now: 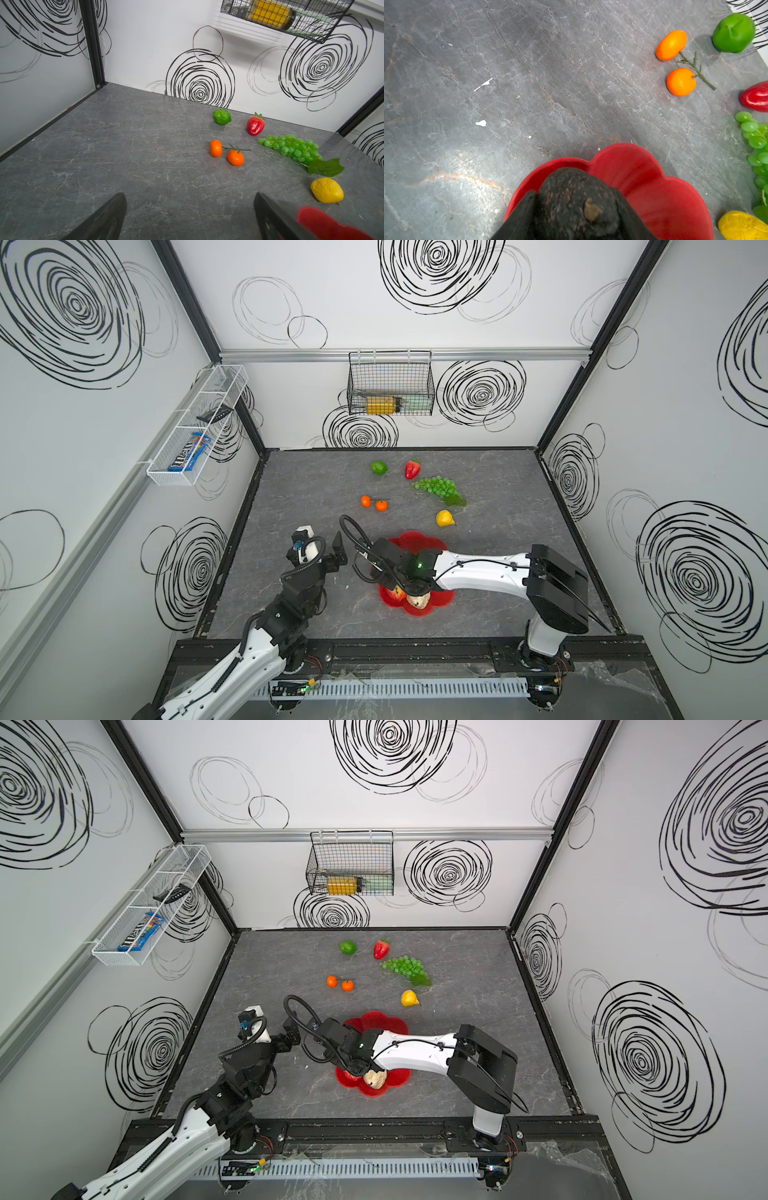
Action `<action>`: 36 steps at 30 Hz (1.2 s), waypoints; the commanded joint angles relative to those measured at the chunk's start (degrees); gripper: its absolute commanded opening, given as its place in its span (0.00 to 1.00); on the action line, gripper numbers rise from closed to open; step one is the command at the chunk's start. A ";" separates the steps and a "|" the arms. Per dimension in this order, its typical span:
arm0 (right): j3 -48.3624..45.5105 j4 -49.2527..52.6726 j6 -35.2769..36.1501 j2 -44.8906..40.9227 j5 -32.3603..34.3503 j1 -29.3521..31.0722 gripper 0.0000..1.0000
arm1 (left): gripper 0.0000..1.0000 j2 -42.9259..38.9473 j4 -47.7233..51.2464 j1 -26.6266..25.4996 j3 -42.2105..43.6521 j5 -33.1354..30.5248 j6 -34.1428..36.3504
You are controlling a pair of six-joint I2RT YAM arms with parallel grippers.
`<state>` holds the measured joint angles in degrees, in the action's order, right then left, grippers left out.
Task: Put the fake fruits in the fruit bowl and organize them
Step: 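Lower the avocado into the bowl with the right gripper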
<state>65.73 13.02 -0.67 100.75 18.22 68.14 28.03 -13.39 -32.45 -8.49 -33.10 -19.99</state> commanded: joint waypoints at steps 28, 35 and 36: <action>2.47 1.27 2.27 0.93 1.24 2.12 0.68 | 0.96 0.50 -2.25 0.54 0.32 -1.37 -0.56; 1.88 1.33 1.51 -1.31 -0.09 1.90 0.80 | 0.96 1.04 -2.53 0.54 0.32 -1.30 -0.67; 1.74 1.25 1.39 -1.63 -0.26 1.91 0.81 | 0.96 1.06 -2.53 0.61 0.33 -1.22 -0.67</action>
<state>66.70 13.23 1.04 101.84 18.79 69.84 28.95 -13.43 -32.29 -8.49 -33.52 -20.01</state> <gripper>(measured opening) 0.813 0.961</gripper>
